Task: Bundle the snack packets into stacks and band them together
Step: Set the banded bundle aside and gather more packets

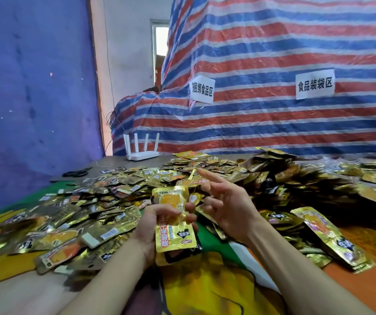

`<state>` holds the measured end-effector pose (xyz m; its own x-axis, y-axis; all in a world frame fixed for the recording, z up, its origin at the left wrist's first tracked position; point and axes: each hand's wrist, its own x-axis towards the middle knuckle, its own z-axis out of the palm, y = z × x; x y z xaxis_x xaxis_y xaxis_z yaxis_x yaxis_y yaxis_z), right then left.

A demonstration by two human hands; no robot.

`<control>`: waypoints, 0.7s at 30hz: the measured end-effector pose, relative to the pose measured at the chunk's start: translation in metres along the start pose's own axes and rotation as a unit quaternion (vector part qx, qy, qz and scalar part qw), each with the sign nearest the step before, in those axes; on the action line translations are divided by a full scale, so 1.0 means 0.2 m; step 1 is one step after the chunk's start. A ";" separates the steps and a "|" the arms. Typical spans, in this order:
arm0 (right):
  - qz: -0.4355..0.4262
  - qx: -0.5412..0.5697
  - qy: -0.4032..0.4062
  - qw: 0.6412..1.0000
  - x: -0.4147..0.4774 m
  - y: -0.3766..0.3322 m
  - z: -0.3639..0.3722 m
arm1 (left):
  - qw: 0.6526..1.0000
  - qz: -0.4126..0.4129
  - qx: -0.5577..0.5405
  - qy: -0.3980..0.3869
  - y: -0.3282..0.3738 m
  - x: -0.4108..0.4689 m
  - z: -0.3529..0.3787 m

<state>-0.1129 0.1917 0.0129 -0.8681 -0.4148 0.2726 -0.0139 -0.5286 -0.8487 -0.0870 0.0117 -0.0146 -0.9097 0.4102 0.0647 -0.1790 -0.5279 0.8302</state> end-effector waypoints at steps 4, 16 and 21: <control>-0.023 -0.213 0.030 0.976 -0.01 0.06 0.01 | 0.987 0.036 0.088 0.129 -0.02 0.02 0.02; -0.009 -0.315 0.072 0.946 -0.04 0.18 0.10 | 0.892 0.241 0.033 0.380 -0.02 0.10 0.00; -0.023 -0.341 0.072 0.937 -0.05 0.21 0.13 | 0.859 0.310 0.105 0.393 -0.02 0.09 0.02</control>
<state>-0.0927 0.1543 -0.0131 -0.9160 -0.2729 0.2939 -0.3242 0.0725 -0.9432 -0.1007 0.0239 -0.0157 -0.7923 -0.5741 0.2064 0.4288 -0.2833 0.8578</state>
